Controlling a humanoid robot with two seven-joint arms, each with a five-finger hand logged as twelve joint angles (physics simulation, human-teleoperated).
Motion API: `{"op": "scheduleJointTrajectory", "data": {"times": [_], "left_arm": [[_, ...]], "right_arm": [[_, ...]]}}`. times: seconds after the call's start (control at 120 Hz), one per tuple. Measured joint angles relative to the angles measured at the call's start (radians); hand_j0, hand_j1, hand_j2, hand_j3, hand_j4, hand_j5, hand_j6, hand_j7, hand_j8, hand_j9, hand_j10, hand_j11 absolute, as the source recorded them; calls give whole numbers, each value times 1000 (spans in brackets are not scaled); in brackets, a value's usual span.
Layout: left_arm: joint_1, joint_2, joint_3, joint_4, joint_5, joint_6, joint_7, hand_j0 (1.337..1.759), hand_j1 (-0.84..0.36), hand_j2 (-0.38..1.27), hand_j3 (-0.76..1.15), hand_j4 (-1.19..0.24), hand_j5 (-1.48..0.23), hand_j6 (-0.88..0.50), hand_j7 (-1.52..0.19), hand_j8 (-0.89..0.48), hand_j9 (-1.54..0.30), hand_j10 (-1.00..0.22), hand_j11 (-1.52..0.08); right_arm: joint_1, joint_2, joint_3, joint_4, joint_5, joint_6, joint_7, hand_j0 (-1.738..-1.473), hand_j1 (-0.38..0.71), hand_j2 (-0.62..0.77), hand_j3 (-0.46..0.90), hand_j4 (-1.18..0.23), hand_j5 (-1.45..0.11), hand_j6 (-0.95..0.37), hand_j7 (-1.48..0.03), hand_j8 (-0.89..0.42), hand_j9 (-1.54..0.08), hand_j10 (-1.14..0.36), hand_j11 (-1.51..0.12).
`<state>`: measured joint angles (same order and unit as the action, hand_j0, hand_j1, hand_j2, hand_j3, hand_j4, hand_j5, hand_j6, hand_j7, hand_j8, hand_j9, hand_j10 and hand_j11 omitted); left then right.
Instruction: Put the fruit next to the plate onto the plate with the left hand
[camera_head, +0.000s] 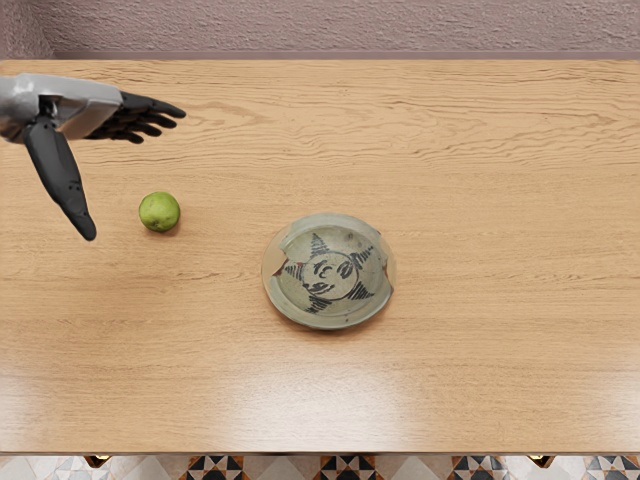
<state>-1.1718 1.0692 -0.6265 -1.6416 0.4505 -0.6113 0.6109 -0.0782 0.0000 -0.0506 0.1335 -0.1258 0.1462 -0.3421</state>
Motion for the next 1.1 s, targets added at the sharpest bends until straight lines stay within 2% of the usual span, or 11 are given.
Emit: {"op": "scheduleJointTrajectory", "data": {"times": [0.183,0.25,0.35,0.475,0.55,0.658,0.875,1.1], "left_arm": [[2,-4,-4,0,0,0,0,1658,322,5,0,-28,-31,-30,-31,-29,-31,-28,-31],[3,-49,1,0,21,0,0,1658,322,5,0,-28,-31,-29,-31,-29,-31,-27,-31],[43,-167,14,1,201,0,0,1658,322,5,0,-28,-31,-29,-31,-28,-31,-27,-31],[47,-260,69,24,436,54,0,1658,322,5,0,-27,-31,-28,-31,-28,-31,-27,-31],[47,-284,120,39,565,125,0,1658,322,5,0,-27,-31,-28,-31,-28,-31,-27,-31],[47,-298,173,56,671,209,0,1658,321,6,0,-28,-32,-29,-32,-29,-32,-28,-32],[47,-421,291,164,765,328,0,1658,318,7,0,-31,-36,-33,-36,-32,-36,-31,-36],[47,-499,401,287,807,430,0,1658,313,8,0,-36,-42,-37,-42,-37,-41,-35,-41]], "right_arm": [[-2,0,0,0,0,0,0,-1658,-349,0,0,0,0,0,0,0,0,0,0],[-3,0,0,0,0,0,0,-1658,-349,0,0,0,0,0,0,0,0,0,0],[-3,0,0,0,0,0,0,-1658,-349,0,0,0,0,0,0,0,0,0,0],[-3,0,0,0,0,-1,0,-1658,-349,0,0,0,0,0,0,0,0,0,0],[-3,0,0,-1,0,-1,0,-1658,-349,0,0,0,0,0,0,0,0,0,0],[-3,0,0,-1,0,-1,0,-1658,-349,0,0,0,0,0,0,0,0,0,0],[-2,0,0,-1,0,-1,0,-1658,-349,0,0,0,0,0,0,0,0,0,0],[-2,0,0,-1,0,-1,0,-1658,-349,0,0,0,0,0,0,0,0,0,0]]}}
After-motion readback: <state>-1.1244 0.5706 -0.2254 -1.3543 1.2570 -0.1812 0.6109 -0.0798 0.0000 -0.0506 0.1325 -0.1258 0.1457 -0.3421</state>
